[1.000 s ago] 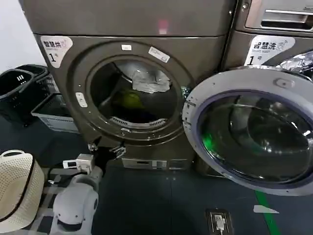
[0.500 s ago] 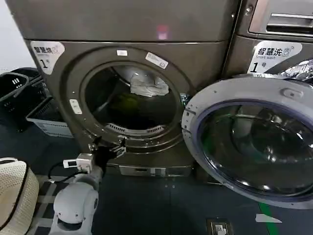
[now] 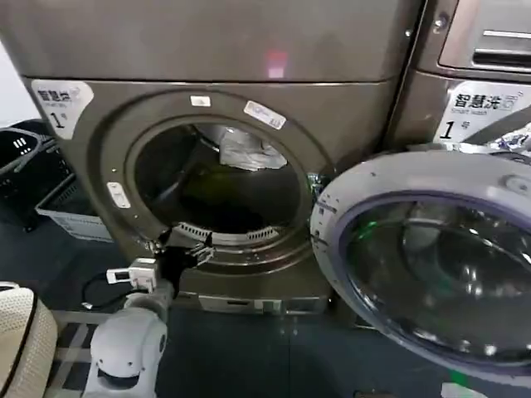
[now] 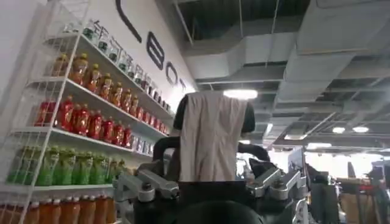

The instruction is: Grasp the clothes from the dryer.

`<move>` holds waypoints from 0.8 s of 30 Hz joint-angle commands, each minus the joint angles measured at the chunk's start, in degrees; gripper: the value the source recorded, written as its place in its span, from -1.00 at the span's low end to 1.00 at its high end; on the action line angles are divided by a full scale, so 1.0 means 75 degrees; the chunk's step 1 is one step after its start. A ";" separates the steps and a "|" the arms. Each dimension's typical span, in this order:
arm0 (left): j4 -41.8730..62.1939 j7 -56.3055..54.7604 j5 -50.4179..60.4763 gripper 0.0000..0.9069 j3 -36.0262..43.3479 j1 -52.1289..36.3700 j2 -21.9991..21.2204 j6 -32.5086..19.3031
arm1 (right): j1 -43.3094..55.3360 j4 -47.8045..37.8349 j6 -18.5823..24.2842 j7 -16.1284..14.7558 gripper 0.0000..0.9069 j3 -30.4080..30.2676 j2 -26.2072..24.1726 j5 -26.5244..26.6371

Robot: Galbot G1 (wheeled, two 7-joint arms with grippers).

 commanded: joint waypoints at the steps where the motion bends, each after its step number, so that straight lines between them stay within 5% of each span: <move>1: -0.0049 0.0004 0.0022 1.00 -0.0001 -0.0002 -0.0006 0.0374 | -0.0006 -0.0018 0.0006 0.0000 1.00 0.0017 -0.0011 -0.0002; 24: 0.0011 -0.0001 -0.0053 1.00 0.0008 -0.0023 -0.0013 0.0374 | 0.0007 -0.0048 0.0070 0.0005 1.00 0.0019 0.0037 -0.0013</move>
